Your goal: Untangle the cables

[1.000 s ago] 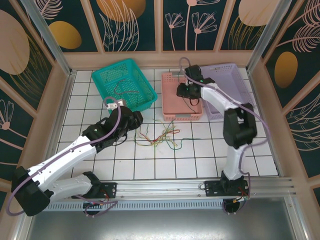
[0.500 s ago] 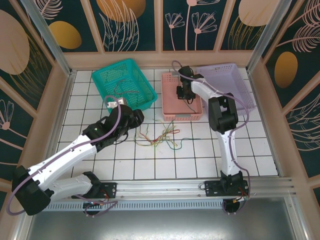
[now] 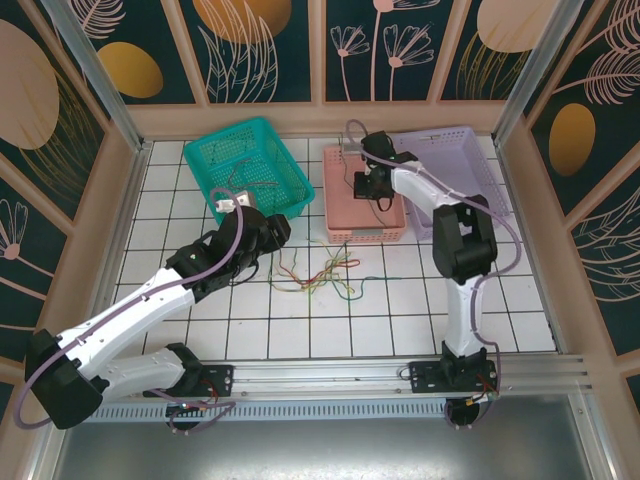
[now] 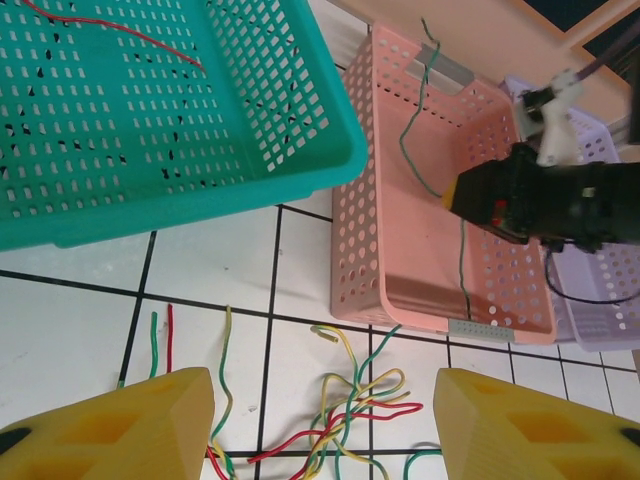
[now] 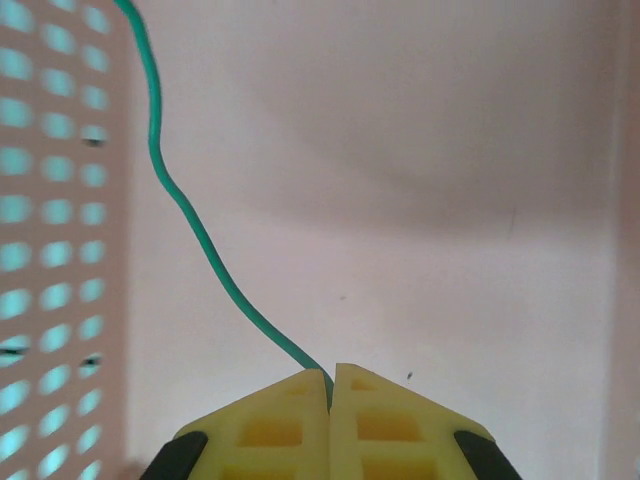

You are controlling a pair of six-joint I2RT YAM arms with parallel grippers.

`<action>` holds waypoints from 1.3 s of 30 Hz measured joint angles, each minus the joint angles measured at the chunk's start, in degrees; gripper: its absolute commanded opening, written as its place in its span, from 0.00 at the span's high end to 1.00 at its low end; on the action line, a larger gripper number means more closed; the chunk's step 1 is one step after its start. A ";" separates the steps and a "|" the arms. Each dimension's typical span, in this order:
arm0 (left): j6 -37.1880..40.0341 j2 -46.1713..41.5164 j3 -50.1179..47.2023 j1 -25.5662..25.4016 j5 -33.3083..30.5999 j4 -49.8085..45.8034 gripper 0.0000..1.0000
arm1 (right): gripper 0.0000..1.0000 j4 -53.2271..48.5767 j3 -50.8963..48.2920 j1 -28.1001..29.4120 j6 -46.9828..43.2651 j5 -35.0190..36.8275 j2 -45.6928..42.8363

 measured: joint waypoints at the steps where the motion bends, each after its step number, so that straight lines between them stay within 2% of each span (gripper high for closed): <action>1: 0.13 0.00 0.00 0.00 0.02 0.07 0.41 | 1.00 0.48 -0.83 0.04 -0.33 -0.55 -1.46; 6: 0.35 0.09 0.00 0.00 0.02 0.74 0.41 | 1.00 2.47 -4.94 0.33 -1.73 -3.08 -6.16; 16: 0.37 0.37 0.00 0.00 0.17 0.90 0.41 | 1.00 2.80 -10.51 0.52 -3.34 -5.60 -6.25; 29: 0.31 0.37 0.00 0.00 0.22 0.92 0.41 | 1.00 1.53 -9.44 0.52 -3.43 -8.07 -2.47; 39: -0.24 0.37 0.00 0.00 0.63 0.92 0.42 | 1.00 -0.94 -3.89 0.42 -3.41 -9.22 3.52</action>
